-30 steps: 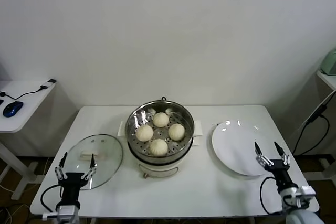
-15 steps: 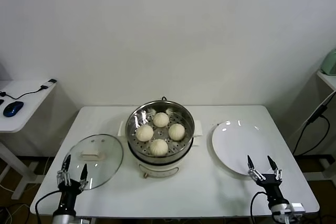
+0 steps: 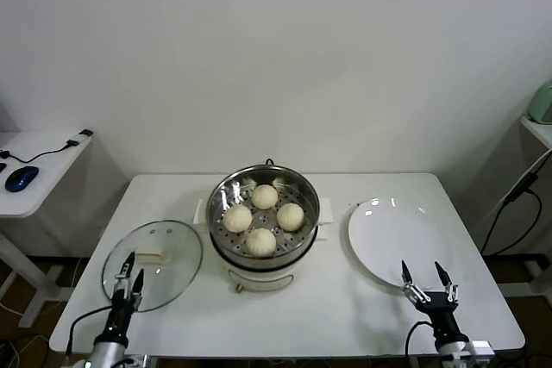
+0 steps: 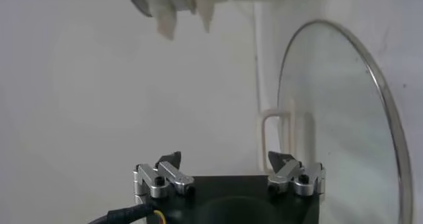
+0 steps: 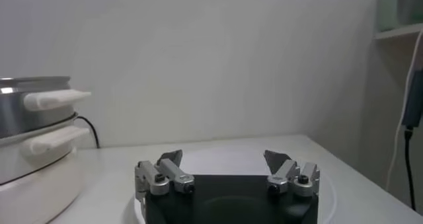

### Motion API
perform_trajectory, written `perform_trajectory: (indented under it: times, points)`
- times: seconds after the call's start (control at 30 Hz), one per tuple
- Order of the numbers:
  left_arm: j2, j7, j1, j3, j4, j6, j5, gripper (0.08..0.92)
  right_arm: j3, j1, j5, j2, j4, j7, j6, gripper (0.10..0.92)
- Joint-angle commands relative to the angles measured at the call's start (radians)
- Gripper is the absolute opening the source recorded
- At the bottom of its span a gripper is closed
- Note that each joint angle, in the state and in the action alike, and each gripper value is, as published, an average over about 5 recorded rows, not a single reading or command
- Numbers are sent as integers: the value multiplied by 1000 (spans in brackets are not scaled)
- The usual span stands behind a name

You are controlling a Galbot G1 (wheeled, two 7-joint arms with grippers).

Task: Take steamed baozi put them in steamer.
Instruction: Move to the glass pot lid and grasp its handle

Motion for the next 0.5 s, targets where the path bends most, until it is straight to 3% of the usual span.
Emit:
perform_trajectory:
  times: [0.03, 0.5]
  points:
    - [12, -26, -18, -11, 40, 16, 102, 823, -5, -5, -13, 8, 2, 4, 1, 823]
    - [29, 29, -180, 27, 160, 17, 47, 823, 13, -22, -10, 15, 4, 0, 6, 823]
